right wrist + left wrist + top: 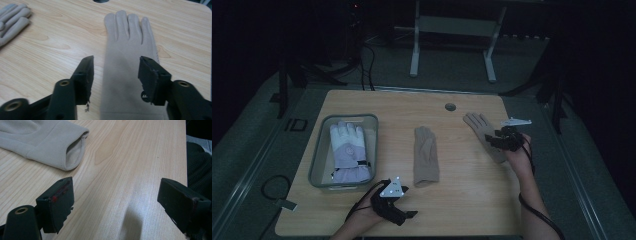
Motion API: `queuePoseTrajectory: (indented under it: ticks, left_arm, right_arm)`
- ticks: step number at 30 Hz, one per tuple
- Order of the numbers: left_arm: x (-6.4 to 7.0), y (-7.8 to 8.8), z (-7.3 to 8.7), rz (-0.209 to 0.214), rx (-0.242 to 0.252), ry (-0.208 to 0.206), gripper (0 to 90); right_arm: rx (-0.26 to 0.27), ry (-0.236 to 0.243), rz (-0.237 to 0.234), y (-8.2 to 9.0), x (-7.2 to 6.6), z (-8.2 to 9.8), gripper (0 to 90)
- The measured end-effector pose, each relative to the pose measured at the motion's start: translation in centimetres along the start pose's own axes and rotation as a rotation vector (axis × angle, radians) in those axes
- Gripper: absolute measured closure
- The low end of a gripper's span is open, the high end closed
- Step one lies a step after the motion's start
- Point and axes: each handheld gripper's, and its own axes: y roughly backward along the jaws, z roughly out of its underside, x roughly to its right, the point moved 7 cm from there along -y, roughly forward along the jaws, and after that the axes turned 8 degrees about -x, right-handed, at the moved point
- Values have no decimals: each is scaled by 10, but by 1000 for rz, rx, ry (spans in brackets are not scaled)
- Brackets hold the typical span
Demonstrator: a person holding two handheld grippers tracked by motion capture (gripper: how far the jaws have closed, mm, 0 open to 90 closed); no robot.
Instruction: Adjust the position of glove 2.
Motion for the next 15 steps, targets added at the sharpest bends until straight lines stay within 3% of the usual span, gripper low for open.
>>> queuePoseTrajectory:
  ticks: [2, 8, 15]
  left_arm:
    - [0, 0, 0, -1, -1, -1, 141]
    - [1, -1, 0, 7, -3, -2, 141]
    - [1, -1, 0, 7, -5, 1, 141]
  right_arm:
    - [-8, 6, -7, -6, 4, 2, 398]
    - [-44, -24, 20, -22, 21, 11, 461]
    - [-72, -35, -20, -41, 24, 22, 446]
